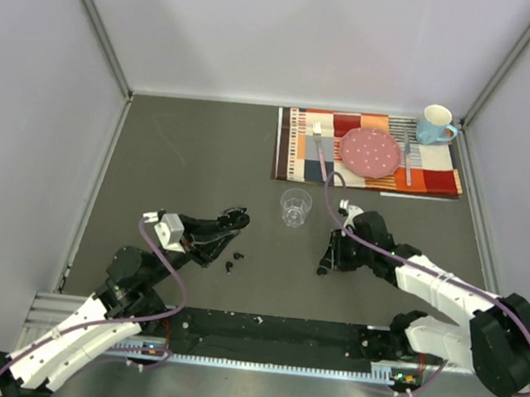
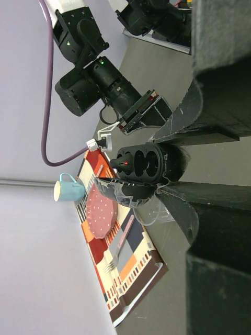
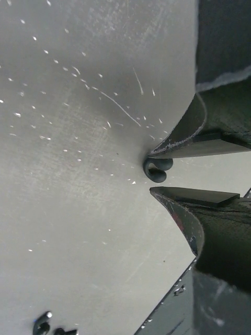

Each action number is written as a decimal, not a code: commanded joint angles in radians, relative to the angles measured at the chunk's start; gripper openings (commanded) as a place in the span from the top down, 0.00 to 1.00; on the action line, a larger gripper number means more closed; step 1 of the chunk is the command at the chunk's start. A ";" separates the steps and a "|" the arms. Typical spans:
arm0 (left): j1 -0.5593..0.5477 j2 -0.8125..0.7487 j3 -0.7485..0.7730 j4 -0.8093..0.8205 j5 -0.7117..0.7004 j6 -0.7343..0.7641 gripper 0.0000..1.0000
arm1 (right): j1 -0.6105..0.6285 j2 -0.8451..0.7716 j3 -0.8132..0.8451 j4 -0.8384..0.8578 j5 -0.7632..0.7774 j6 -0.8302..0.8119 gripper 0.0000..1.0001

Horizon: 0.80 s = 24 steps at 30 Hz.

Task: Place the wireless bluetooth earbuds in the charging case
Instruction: Adjust the earbud at the center of the board.

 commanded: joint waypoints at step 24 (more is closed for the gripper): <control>-0.002 -0.013 -0.010 0.045 -0.009 -0.017 1.00 | -0.013 -0.032 -0.030 -0.019 -0.050 0.032 0.78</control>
